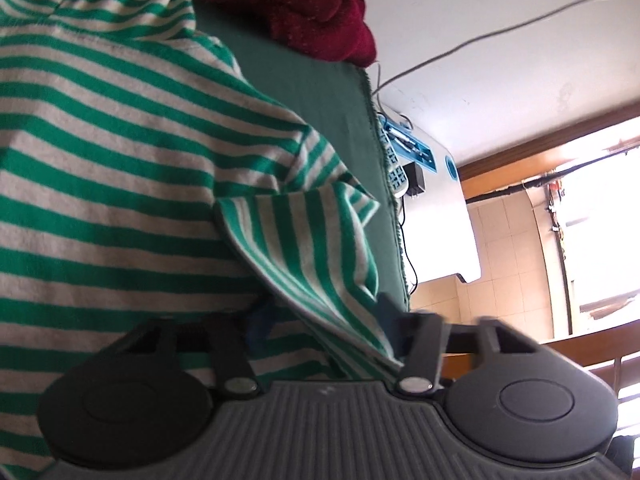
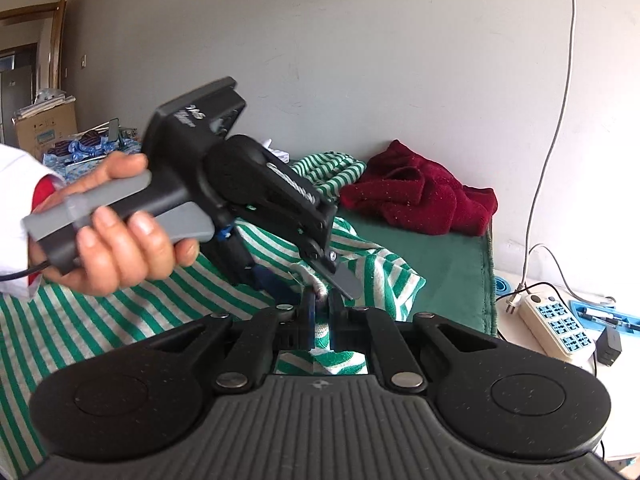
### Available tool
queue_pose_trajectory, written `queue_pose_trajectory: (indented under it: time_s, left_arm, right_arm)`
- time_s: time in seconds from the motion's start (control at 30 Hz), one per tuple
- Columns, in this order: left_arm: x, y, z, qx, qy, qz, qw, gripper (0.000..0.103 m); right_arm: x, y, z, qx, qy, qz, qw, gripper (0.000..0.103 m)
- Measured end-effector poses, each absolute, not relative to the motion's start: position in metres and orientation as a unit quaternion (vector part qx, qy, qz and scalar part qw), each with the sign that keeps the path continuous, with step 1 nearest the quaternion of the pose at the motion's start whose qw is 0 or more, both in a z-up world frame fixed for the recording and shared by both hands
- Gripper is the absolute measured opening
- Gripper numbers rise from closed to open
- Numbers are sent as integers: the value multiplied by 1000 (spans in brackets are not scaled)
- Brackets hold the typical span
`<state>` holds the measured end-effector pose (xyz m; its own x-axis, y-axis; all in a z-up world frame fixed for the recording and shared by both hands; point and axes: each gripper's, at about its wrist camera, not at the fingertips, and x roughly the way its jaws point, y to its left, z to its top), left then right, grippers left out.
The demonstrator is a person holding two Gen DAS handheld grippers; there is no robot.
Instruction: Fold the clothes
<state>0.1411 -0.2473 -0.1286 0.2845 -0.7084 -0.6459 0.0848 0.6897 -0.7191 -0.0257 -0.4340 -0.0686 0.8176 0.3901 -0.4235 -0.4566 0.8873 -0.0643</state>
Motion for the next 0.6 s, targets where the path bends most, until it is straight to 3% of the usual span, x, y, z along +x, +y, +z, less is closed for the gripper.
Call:
queue_pose_trajectory:
  time_s: [0.03, 0.07, 0.1, 0.17, 0.2, 0.6]
  left_arm:
    - [143, -246, -130, -289, 535, -262, 749, 3]
    - [145, -245, -132, -287, 535, -259, 751, 0]
    - [147, -244, -134, -285, 534, -255, 754, 0]
    - [148, -249, -131, -258, 526, -245, 772, 0]
    - [148, -250, -123, -242, 519, -246, 782, 0]
    - [170, -234, -51, -137, 454, -289, 832, 0]
  right_arm:
    - [-26, -433, -69, -80, 204, 223, 950, 5]
    - [-26, -432, -69, -77, 208, 225, 949, 7]
    - [-24, -431, -69, -77, 214, 226, 947, 8]
    - [-28, -429, -67, -76, 213, 221, 949, 37]
    - [-30, -428, -66, -76, 212, 219, 949, 43]
    - [-64, -451, -75, 11, 285, 153, 946, 48]
